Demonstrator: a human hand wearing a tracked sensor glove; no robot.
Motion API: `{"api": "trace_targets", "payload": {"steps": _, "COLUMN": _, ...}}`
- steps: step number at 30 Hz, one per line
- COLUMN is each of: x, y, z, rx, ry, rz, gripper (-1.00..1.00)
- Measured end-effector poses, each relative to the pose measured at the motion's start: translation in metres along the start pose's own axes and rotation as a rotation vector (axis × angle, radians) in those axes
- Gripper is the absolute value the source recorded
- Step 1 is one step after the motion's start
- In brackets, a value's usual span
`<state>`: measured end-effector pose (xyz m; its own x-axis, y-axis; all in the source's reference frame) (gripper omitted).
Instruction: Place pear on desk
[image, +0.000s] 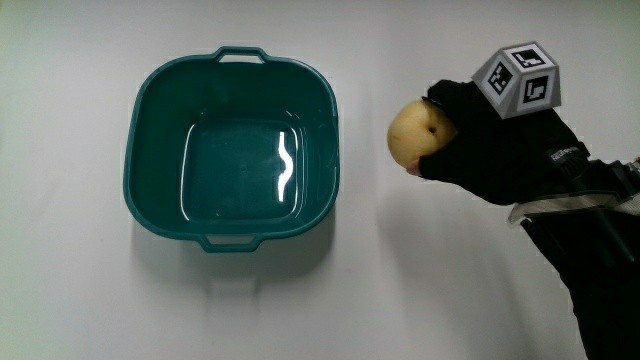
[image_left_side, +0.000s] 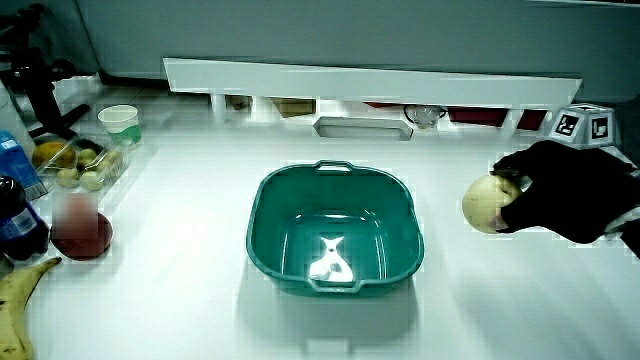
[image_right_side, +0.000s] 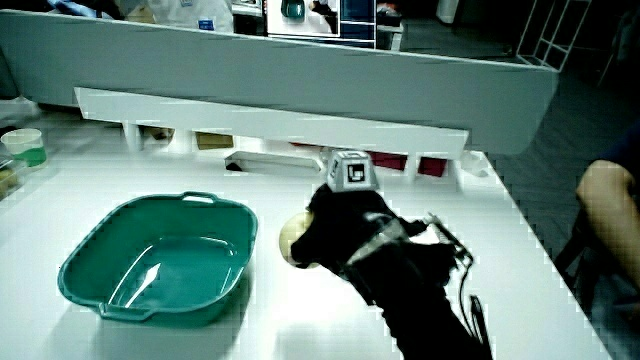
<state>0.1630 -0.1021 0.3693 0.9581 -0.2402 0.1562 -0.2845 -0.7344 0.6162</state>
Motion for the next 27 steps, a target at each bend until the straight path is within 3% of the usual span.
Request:
{"api": "trace_targets", "payload": {"steps": 2, "x": 0.012, "y": 0.005, "z": -0.01, "rx": -0.02, "ry": 0.003, "rz": -0.039, "gripper": 0.0}}
{"api": "trace_targets", "payload": {"steps": 14, "x": 0.038, "y": 0.018, "z": -0.044, "rx": -0.079, "ry": 0.016, "rz": -0.097, "gripper": 0.0}}
{"api": "trace_targets", "payload": {"steps": 27, "x": 0.053, "y": 0.033, "z": -0.079, "rx": -0.141, "ry": 0.031, "rz": -0.14, "gripper": 0.0}}
